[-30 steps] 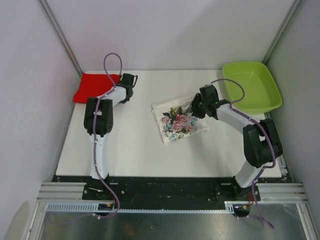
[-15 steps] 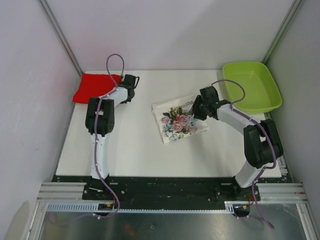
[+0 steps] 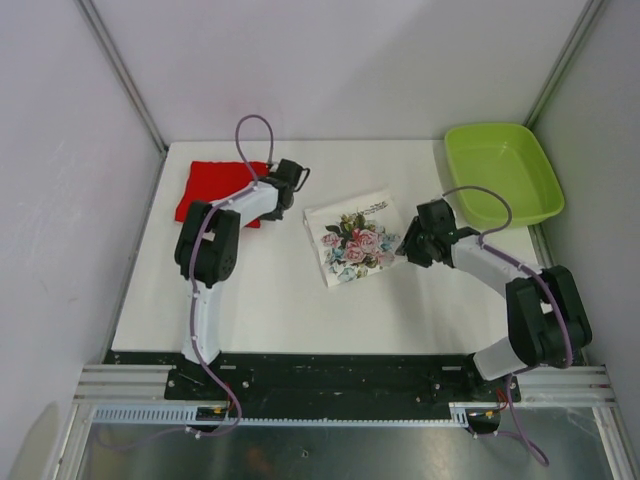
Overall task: Fold and stack the t-shirts
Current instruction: Put the neatly folded tshirt into the corner of the board with both arms
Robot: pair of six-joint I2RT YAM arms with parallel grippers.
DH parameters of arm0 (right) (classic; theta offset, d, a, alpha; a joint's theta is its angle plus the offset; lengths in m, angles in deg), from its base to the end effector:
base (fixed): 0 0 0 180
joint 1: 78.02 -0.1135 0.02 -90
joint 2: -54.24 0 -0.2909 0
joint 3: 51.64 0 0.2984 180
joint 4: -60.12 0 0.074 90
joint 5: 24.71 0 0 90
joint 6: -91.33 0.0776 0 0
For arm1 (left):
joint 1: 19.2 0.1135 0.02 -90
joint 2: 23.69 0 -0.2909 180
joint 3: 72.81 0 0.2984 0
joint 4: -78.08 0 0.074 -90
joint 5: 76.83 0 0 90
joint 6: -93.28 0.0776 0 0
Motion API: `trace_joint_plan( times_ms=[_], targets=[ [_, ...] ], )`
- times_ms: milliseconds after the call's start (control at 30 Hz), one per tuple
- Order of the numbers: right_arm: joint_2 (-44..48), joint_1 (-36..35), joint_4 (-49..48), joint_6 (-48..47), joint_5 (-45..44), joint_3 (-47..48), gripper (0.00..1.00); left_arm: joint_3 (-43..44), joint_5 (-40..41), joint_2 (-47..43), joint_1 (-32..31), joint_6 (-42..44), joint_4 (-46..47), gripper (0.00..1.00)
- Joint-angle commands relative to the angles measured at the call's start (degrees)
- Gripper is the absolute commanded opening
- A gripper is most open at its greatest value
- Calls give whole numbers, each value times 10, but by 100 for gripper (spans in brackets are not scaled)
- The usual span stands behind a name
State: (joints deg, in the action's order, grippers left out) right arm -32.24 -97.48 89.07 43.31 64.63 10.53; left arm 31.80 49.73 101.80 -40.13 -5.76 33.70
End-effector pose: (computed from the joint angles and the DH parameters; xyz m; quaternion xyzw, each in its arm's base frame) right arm 0.3442 0.1207 0.1595 0.1871 0.9304 0.1563 0.2737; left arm 0.5066 -0.1443 0.1202 0.0292 0.9295 0.2434 0.2757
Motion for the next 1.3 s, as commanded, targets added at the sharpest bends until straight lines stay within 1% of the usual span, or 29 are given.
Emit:
trace_joint_plan(
  times_ms=[0, 100, 333, 500, 633, 900, 1067, 1167, 1267],
  targets=[
    [53, 4, -16, 1, -18, -38, 45, -33, -61, -63, -38, -89, -29, 0],
    [87, 5, -5, 1, -26, -61, 45, -55, -100, -80, -56, -127, -30, 0],
    [170, 8, 37, -8, -48, -97, 46, -81, -140, -101, -97, -180, -30, 0],
    [189, 18, 37, -23, -42, -108, 48, -82, -168, -116, -107, -195, -29, 0],
    [169, 34, -11, -40, -27, -115, 50, -75, -185, -117, -116, -198, -30, 0],
    [63, 57, -145, -56, -9, -115, 50, -96, -208, -116, -120, -203, -29, 0],
    [24, 59, -194, -56, -11, -115, 50, -96, -219, -121, -120, -201, -29, 0],
    [16, 60, -199, -56, -19, -115, 47, -93, -231, -120, -120, -206, -29, 0],
    [11, 60, -202, -57, -23, -115, 37, -83, -234, -114, -121, -205, -29, 0]
  ],
)
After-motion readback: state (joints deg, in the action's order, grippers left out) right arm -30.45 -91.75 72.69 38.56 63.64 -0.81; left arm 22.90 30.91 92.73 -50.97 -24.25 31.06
